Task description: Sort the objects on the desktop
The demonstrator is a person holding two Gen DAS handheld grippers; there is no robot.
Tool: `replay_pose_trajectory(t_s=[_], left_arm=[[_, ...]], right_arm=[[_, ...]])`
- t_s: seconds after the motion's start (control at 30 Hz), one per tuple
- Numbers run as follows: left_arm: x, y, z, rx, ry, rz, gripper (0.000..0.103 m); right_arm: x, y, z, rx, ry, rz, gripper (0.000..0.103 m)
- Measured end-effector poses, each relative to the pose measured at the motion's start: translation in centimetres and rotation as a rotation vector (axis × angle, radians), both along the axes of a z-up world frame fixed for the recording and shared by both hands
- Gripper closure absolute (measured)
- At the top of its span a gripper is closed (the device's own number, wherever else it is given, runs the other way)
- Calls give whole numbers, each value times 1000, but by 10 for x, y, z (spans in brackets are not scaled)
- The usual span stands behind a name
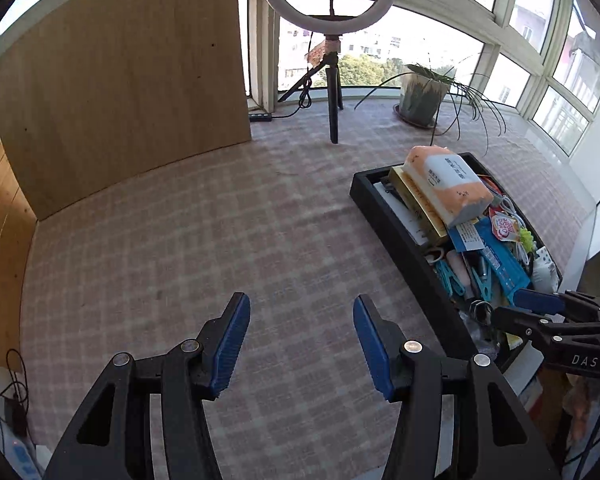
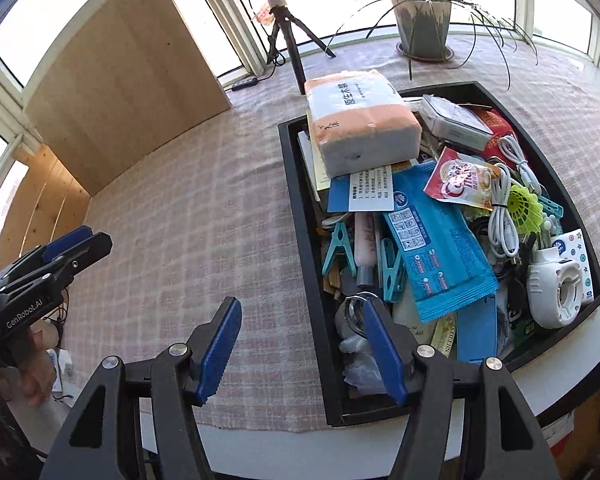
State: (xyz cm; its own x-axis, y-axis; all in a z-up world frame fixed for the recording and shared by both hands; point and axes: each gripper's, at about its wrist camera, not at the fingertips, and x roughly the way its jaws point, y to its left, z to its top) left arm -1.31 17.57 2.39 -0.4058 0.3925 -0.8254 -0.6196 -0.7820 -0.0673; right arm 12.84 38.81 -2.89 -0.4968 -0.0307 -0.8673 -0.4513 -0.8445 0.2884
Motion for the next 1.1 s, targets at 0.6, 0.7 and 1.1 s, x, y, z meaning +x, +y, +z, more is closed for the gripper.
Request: replay_pose_trajectory(t_s=[0.6, 0.7, 1.1], left_arm=[[-13, -174, -14, -41, 19, 286, 27], [-13, -188, -14, -29, 7, 277, 25], [-26, -215, -24, -12, -34, 260, 16]], right_arm=[[-80, -135, 4, 59, 20, 216, 44], [-89, -149, 5, 59, 31, 228, 44], [-113, -199, -4, 77, 36, 259, 44]])
